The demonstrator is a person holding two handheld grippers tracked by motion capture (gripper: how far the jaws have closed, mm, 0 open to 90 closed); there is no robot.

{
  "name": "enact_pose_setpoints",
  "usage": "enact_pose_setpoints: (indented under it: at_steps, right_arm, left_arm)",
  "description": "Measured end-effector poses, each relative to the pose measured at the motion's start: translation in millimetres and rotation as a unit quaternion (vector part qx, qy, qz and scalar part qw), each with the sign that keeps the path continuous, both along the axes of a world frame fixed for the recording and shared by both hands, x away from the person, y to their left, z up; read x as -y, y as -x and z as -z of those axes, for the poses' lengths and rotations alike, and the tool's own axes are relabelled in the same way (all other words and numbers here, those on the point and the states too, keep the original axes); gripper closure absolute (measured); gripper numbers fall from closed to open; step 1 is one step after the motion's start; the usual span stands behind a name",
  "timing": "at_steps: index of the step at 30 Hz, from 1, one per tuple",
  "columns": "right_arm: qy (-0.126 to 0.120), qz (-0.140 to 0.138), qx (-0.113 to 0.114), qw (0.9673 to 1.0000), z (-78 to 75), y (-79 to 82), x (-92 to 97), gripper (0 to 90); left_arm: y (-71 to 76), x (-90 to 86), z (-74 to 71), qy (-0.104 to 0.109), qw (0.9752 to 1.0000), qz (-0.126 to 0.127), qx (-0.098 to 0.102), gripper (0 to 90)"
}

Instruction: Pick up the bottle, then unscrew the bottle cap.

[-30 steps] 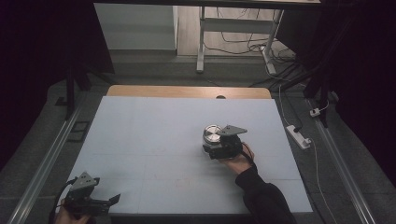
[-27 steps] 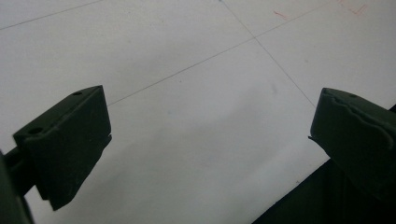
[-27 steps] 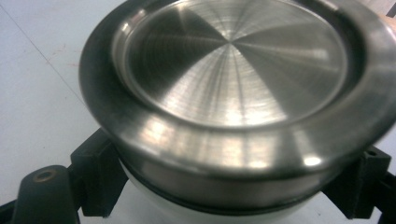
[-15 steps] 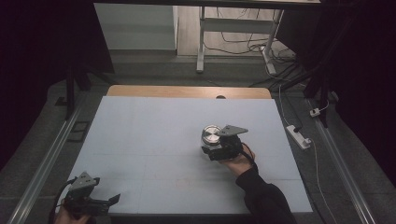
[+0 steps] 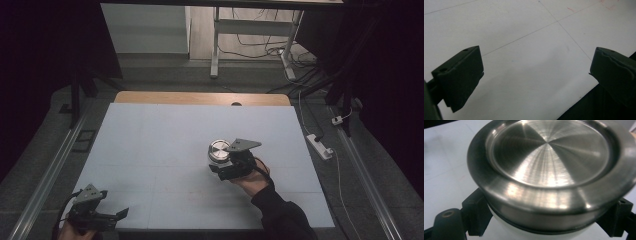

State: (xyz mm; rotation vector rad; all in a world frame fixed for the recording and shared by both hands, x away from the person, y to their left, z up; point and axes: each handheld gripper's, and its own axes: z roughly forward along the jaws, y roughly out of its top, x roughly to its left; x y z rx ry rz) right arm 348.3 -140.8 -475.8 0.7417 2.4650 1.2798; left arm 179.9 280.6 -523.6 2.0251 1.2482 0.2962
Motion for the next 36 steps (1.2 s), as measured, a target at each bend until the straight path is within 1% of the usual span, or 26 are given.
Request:
enact_pose_setpoints:
  at_steps: [10,23,31,36]
  right_arm:
    - [0.004,-0.038,-0.006,0.9993,-2.2,17.4,-17.4,15.1]
    - [0.007,-0.079,-0.005,0.9968,-3.2,35.0,-37.6,15.1]
    - [0.011,-0.087,-0.004,0.9961,-3.0,38.5,-41.0,15.1]
    - [0.009,-0.088,-0.005,0.9961,-3.6,38.3,-40.7,15.1]
  left_arm:
    - [-0.7,0.5,0.2,0.0,1.0,0.004,-0.003,0.0]
    - [-1.0,0.4,0.3,0.001,1.0,0.005,-0.005,0.2]
    - [-1.3,0.1,0.4,0.002,1.0,0.005,-0.005,0.1]
    - [-1.3,-1.1,0.0,0.009,0.9999,0.003,-0.005,0.0]
